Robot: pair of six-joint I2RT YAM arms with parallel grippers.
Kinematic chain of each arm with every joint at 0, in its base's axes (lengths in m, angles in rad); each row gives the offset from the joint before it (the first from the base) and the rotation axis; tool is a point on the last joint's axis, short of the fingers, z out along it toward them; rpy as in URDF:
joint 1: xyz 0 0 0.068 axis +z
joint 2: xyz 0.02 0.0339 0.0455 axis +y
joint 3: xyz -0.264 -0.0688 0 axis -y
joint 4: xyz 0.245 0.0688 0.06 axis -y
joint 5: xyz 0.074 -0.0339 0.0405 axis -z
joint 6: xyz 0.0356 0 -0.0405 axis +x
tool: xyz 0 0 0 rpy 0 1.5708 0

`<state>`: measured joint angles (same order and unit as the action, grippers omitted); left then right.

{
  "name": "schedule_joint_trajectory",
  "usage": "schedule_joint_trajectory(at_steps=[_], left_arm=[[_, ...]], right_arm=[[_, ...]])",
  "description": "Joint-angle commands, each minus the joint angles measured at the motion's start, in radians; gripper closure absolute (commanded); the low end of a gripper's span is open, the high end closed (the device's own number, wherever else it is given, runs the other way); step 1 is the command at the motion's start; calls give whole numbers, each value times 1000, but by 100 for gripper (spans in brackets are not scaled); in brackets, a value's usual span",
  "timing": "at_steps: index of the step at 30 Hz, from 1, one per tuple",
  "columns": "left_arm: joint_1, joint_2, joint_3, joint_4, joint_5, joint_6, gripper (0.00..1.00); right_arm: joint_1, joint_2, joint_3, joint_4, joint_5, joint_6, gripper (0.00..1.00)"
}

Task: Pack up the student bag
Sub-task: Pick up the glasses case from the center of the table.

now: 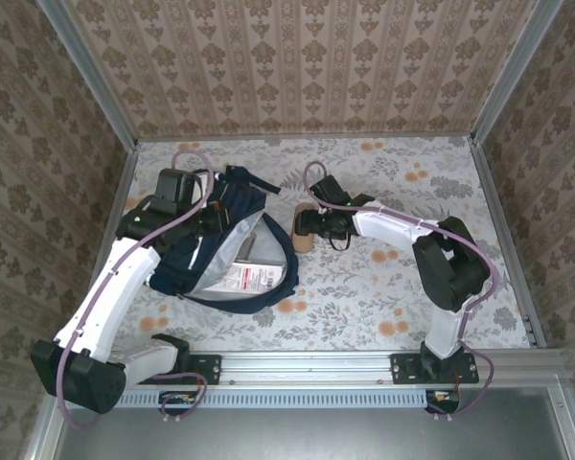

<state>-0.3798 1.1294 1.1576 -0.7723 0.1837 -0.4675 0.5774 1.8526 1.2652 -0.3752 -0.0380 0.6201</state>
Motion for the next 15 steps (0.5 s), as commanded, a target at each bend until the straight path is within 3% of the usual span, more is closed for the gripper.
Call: schedule_joint_trajectory(at_steps=[1, 11, 13, 15], left_arm=[[-7, -49, 4, 41, 37, 4, 100], [2, -77, 5, 21, 35, 4, 100], [3, -77, 1, 25, 42, 0, 100], [3, -76, 1, 26, 46, -2, 100]], right_arm=[[36, 58, 64, -44, 66, -27, 19], [84, 223, 226, -189, 174, -36, 21], [83, 229, 218, -197, 196, -36, 29], [82, 198, 181, -169, 199, -41, 44]])
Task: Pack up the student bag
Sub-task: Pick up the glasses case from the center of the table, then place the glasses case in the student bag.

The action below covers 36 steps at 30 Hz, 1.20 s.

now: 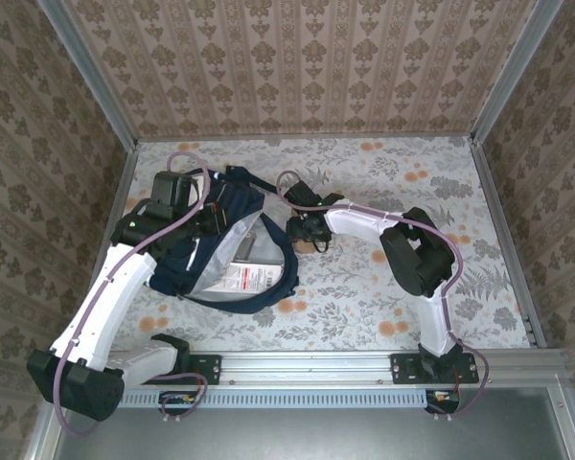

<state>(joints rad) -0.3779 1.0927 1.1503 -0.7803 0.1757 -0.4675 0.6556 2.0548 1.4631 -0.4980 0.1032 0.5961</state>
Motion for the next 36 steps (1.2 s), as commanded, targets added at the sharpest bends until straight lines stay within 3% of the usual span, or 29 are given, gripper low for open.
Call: schedule_joint_trajectory(at_steps=[1, 3, 11, 15, 19, 28, 33, 36], left_arm=[[1, -39, 9, 35, 53, -1, 100], [2, -37, 10, 36, 51, 3, 100], [2, -31, 16, 75, 58, -22, 100], [2, -32, 16, 91, 65, -37, 100], [3, -40, 10, 102, 64, -54, 100], [4, -52, 0, 130, 65, -90, 100], [4, -50, -10, 136, 82, -94, 100], [4, -51, -8, 130, 82, -88, 100]], right_arm=[[4, -31, -43, -12, 60, -22, 46], [3, -81, -84, 18, 71, -33, 55], [21, -298, -167, 82, 77, -179, 55], [42, -375, -204, 176, -105, -272, 57], [65, -328, -163, 189, -274, -310, 57], [111, -164, -57, 261, -508, -250, 56], [111, -88, 7, 249, -531, -241, 54], [110, -49, 48, 182, -450, -253, 48]])
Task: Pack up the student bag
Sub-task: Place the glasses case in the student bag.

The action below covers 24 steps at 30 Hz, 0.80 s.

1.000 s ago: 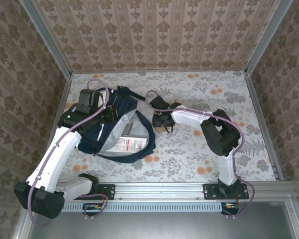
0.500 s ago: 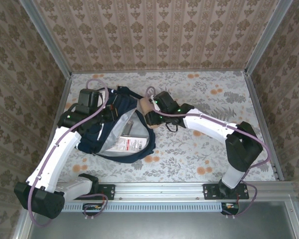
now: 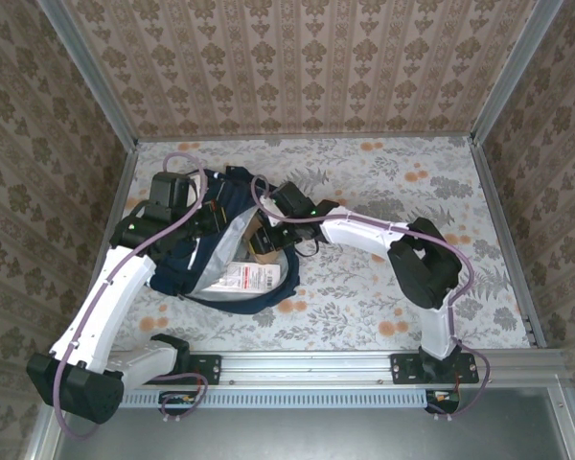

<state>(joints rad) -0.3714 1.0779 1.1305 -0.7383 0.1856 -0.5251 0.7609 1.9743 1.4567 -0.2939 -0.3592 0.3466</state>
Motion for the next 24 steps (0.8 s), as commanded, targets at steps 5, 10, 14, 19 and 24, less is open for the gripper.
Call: schedule_joint_trajectory(at_steps=[5, 10, 14, 19, 24], left_arm=[[-3, -45, 11, 73, 64, -21, 100], [-1, -44, 3, 78, 64, -19, 100], [0, -36, 5, 82, 69, -17, 100], [0, -33, 2, 81, 68, -12, 100], [-1, -27, 3, 79, 66, -7, 100]], right_arm=[[-13, 16, 37, -106, 256, -39, 43], [-46, 30, 48, -199, 362, -36, 44], [-44, 36, 53, -228, 384, -64, 44], [-2, 4, 49, -208, 338, -130, 34], [-1, -73, 4, -153, 228, -112, 21]])
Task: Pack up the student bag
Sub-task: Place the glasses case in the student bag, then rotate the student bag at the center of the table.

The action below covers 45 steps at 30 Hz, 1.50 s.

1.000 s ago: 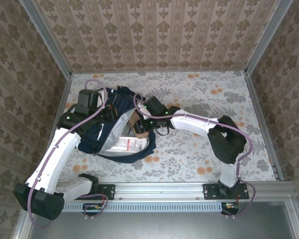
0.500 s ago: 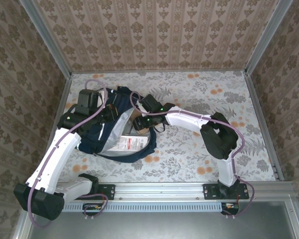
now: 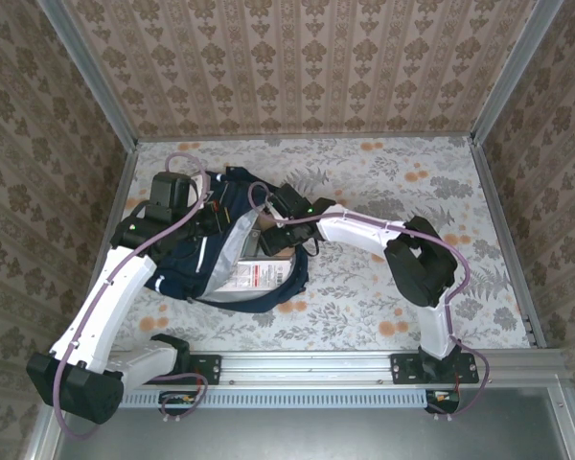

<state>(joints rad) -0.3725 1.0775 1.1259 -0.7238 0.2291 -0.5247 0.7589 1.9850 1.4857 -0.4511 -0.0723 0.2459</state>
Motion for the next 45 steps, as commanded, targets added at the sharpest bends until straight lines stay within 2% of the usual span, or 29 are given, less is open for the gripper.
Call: schedule_joint_trajectory(at_steps=[1, 7, 13, 14, 26, 28, 29, 30, 34, 45], left_arm=[[0, -27, 6, 66, 22, -8, 100], [0, -20, 5, 69, 28, -6, 100], [0, -19, 0, 74, 32, -9, 100], [1, -19, -1, 75, 33, -9, 100], [1, -28, 1, 57, 38, -3, 100], [1, -27, 1, 54, 39, -1, 100], [1, -28, 1, 52, 38, 0, 100], [0, -28, 2, 49, 37, 2, 100], [0, -31, 0, 50, 32, 3, 100], [2, 21, 8, 85, 36, 41, 100]], right_arm=[[-8, -103, -37, 17, -75, 2, 22], [-88, -180, -120, 84, -144, 79, 30], [-134, -85, -71, 13, -189, 76, 54], [-139, -68, -68, 14, -197, 78, 56], [-147, 90, 34, 43, -217, 86, 59], [-151, 106, 43, 43, -228, 92, 76], [-151, 106, 40, 46, -237, 97, 78], [-153, 102, 33, 49, -244, 100, 79], [-158, 55, -17, 62, -246, 112, 100], [-165, -250, -111, 46, -182, 127, 100]])
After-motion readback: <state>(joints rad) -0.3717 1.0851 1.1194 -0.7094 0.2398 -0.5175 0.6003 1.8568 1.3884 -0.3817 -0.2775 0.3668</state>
